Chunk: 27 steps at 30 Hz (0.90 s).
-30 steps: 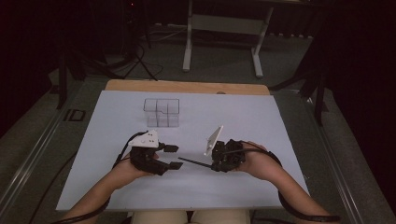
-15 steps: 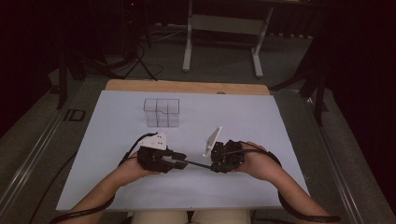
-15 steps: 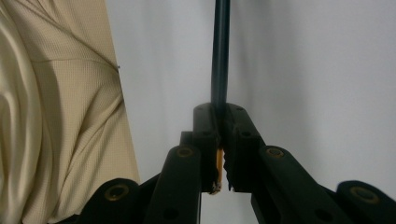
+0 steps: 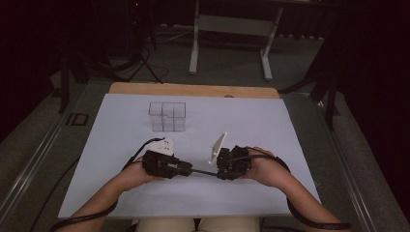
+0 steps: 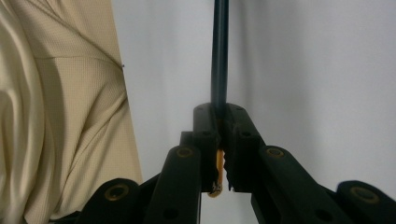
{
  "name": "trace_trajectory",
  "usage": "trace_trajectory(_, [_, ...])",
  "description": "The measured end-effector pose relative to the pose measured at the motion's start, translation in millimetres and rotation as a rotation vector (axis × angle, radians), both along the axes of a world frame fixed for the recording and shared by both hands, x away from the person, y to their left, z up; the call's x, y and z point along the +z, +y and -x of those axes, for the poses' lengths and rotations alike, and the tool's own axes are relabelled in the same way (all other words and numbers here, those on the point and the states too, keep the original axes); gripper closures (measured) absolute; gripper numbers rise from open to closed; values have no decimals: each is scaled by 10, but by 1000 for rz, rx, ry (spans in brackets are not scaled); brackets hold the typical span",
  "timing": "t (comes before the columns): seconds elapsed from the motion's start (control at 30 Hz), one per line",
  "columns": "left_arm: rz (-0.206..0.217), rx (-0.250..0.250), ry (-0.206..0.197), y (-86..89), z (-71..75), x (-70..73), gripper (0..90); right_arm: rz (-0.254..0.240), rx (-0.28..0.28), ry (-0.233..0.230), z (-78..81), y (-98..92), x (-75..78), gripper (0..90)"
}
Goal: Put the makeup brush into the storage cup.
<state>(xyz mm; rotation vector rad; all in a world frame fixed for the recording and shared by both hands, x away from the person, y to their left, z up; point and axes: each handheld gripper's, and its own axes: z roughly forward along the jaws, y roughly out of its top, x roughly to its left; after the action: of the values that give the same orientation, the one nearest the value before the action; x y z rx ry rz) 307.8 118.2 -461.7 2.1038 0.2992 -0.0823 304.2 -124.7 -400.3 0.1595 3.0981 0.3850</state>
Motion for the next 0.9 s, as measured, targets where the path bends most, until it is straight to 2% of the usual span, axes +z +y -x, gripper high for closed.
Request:
trace_trajectory(0.33, [-22, -29, 0, 0, 5, -7, 736, -5, 2, 12, 13, 6, 7, 842])
trace_trajectory(0.43, [-43, -40, -18, -22, 16, -12, 733, -5, -1, 14, 12, 8, 5, 841])
trace_trajectory(0.5, [-42, -43, -16, -25, 13, -12, 735, -3, 8, 12, 11, 14, 2, 841])
trace_trajectory(0.67, [-48, -53, -15, -20, 6, -17, 796, -8, 14, 17, 10, 12, -7, 841])
trace_trajectory(0.73, [-58, -67, -17, -20, 7, -16, 805, -14, 15, 22, 7, 9, -4, 841])
trace_trajectory(0.9, [-76, -143, -38, -38, 52, -11, 863, -8, 38, 20, 16, 2, -6, 825])
